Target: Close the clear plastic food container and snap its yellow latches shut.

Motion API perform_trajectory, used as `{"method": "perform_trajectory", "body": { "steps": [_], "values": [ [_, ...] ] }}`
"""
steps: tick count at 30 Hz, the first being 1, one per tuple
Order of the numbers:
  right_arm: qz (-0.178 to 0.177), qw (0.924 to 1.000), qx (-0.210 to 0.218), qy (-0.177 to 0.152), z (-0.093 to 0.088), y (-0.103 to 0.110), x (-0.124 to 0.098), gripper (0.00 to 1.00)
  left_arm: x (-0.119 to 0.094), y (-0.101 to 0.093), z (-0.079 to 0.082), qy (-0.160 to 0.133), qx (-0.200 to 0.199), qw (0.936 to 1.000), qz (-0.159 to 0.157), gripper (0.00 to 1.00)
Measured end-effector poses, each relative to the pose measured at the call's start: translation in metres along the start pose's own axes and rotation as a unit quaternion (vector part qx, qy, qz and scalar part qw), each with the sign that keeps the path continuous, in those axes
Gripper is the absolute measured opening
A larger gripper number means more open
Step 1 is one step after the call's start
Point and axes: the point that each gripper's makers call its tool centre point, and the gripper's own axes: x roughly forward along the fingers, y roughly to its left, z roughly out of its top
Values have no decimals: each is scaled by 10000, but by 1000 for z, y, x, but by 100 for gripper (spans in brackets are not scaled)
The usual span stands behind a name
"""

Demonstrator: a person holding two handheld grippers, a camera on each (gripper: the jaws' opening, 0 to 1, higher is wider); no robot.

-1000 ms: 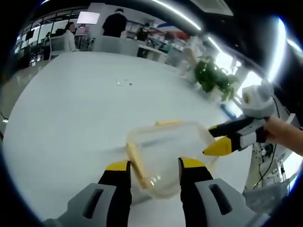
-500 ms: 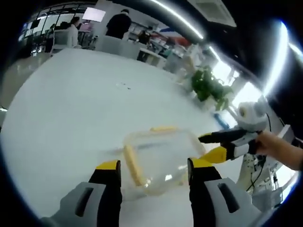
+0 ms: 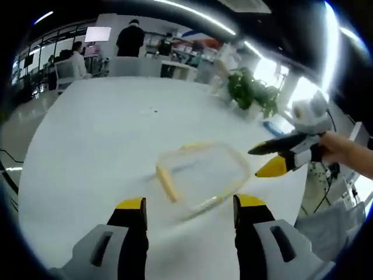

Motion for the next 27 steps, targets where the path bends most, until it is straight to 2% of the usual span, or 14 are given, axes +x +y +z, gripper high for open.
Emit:
{"method": "perform_trajectory", "body": {
  "steps": [6,9,11,17,21,27],
  "values": [
    [12,9999,-170,-27,-3,9,-9,68,-19,2,-7,-137,-22,9999,93,61],
    [14,9998,-200,-58,-6,13,-13,69,-28,3,2,-529,301,9979,220,60],
    [18,9997,-211,-97,-8,16,-17,70,-32,2,-1,-467,285,9982,233,60],
    [-15,9992,-330,-202,-13,21,-29,74,-39,-6,1,-603,325,9975,176,66],
    [-3,9987,-409,-298,-21,24,-40,77,-47,-19,1,-734,390,9965,5,71],
    [-11,9985,-422,-358,-36,27,-53,79,-59,-26,-7,-759,518,9958,-5,74]
  ]
}}
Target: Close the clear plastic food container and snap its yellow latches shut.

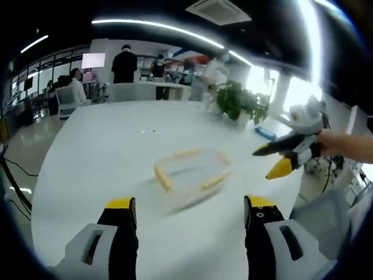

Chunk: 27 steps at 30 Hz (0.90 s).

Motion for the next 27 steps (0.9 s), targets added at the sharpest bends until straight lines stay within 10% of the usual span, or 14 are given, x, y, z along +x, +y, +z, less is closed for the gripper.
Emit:
{"method": "perform_trajectory", "body": {
  "steps": [27],
  "values": [
    [-12,9957,725,-578,-19,4,-44,79,-14,-7,-14,-119,-195,9997,119,73]
  ]
}}
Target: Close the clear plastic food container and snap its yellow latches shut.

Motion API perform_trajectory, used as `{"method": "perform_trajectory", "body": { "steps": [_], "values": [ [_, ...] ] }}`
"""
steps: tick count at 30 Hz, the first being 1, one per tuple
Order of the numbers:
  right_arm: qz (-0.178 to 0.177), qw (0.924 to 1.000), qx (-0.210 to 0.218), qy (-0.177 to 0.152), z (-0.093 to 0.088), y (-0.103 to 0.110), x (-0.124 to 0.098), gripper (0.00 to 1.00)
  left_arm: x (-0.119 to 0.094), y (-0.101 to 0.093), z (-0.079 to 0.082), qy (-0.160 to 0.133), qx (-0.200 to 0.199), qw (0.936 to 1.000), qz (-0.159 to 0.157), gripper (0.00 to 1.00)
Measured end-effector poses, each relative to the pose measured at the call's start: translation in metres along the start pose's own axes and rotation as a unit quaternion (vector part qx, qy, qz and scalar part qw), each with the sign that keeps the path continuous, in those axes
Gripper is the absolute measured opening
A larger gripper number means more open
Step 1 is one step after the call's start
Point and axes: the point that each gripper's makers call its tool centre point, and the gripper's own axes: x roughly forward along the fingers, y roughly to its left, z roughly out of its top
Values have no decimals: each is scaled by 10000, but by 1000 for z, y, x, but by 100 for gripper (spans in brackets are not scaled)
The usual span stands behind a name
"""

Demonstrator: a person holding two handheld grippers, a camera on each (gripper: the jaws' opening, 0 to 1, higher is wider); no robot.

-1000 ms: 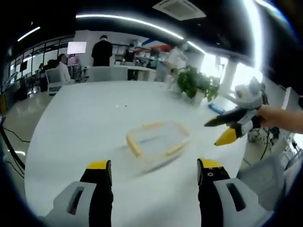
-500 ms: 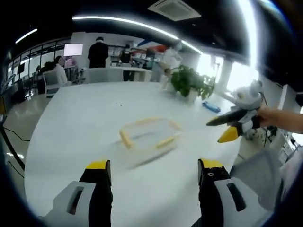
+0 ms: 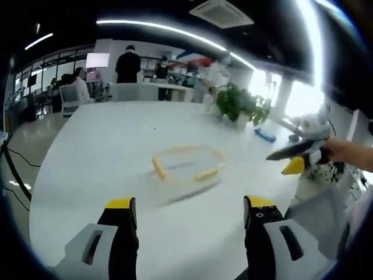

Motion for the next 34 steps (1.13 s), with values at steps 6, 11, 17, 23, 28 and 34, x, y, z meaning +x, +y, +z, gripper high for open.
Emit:
{"method": "perform_trajectory", "body": {
  "steps": [6,11,17,23,28,34],
  "values": [
    [-106,9999,21,-65,1,-9,-6,79,-2,4,-1,-14,-38,10000,17,74],
    [-106,9998,123,-83,-7,-6,-7,79,-3,3,-8,125,-21,9999,9,73],
    [-71,9995,290,-44,-20,-2,-7,78,-4,1,-10,141,-40,9999,-30,73],
    [-7,9991,420,-27,-24,1,-6,78,-3,-2,-13,177,-73,9998,-69,72],
    [9,9991,419,-84,-19,0,-6,77,-3,-3,-16,208,-74,9997,-67,73],
    [14,9992,380,-71,-18,0,-4,77,-2,-9,-23,246,-150,9995,-109,73]
  ]
}}
